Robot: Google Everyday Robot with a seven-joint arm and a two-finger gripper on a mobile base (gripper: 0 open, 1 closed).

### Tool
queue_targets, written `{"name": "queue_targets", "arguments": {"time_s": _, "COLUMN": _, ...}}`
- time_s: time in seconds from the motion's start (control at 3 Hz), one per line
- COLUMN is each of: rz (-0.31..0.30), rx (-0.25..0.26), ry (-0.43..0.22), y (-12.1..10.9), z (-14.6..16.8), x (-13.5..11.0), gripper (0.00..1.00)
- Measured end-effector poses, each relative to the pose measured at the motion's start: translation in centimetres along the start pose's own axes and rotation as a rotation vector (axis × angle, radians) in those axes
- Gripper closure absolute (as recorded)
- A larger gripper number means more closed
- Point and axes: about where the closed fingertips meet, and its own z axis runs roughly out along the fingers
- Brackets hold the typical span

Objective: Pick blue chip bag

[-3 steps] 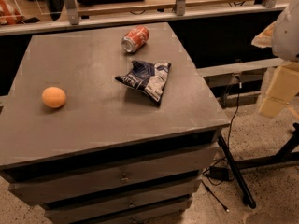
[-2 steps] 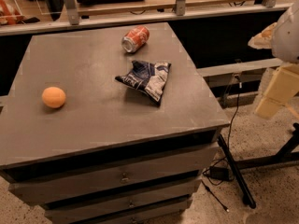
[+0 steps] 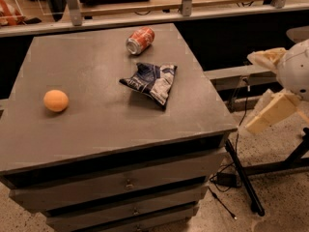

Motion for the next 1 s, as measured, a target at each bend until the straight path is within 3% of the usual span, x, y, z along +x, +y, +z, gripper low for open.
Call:
{"name": "queue_targets", "arguments": {"time_s": 0.33, "rz": 0.081, "rx": 0.076, "ry": -0.149, "y": 0.2, "z": 2.8, "x": -1.9, "gripper": 0.0}}
{"name": "queue_targets", "arguments": {"time_s": 0.67, "rz": 0.206, "rx": 0.143, "ry": -0.19, "y": -0.6, "z": 6.0, "x": -1.6, "gripper": 0.0}}
{"name": "queue_targets", "arguments": {"time_s": 1.0, "rz": 0.206, "rx": 0.143, "ry": -0.19, "y": -0.6, "z": 6.0, "x": -1.7, "gripper": 0.0}}
